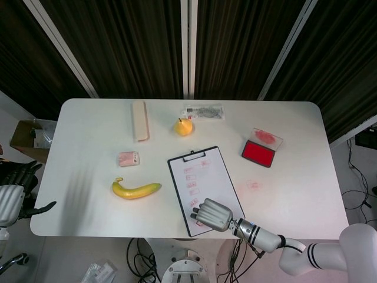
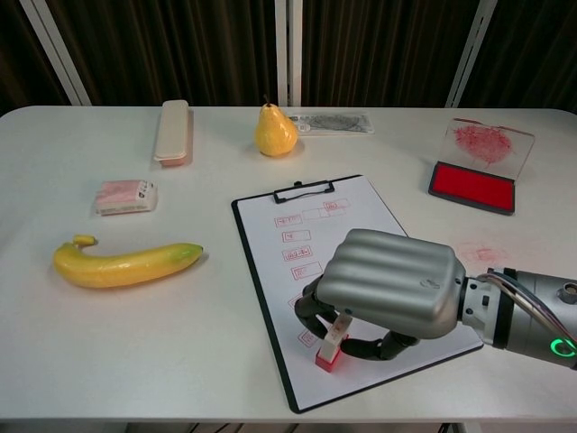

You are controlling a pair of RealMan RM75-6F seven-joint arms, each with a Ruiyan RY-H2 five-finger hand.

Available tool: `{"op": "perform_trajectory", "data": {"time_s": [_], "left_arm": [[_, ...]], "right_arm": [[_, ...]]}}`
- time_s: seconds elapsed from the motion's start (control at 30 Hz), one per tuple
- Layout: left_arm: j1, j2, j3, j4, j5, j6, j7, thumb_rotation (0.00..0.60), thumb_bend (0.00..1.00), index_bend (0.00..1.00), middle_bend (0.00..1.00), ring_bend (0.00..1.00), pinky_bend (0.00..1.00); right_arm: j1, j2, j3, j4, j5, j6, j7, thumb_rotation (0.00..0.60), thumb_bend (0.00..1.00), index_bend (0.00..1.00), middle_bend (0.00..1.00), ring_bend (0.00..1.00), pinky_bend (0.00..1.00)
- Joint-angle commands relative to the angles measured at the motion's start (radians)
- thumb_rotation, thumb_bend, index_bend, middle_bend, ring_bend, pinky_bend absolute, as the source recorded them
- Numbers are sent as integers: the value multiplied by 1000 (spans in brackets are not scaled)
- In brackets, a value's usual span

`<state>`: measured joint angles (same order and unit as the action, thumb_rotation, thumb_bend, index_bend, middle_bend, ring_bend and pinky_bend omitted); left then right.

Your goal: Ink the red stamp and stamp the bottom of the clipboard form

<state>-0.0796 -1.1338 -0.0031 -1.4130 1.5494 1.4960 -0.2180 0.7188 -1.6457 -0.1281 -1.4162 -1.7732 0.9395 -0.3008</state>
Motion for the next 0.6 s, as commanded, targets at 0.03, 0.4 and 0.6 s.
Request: {"op": "perform_trajectory", "data": {"time_s": [0.03, 0.4, 0.6], "left_arm": [[0, 0, 0, 1, 0, 0, 0, 399, 93, 113, 81, 87, 183], [1, 6, -1, -6, 3, 6, 3, 400, 93, 113, 81, 87, 183], [2, 14, -3, -21, 6, 12, 14, 398, 92, 113, 81, 87, 183]], "right_arm": [[-1, 0, -1, 0, 0, 1, -1, 600, 383, 829, 654, 683, 881], [-2, 13, 23, -27, -33, 77, 21, 600, 384, 830, 655, 684, 881], [-7, 101, 74, -147, -72, 194, 23, 600, 383, 828, 655, 684, 882]]}}
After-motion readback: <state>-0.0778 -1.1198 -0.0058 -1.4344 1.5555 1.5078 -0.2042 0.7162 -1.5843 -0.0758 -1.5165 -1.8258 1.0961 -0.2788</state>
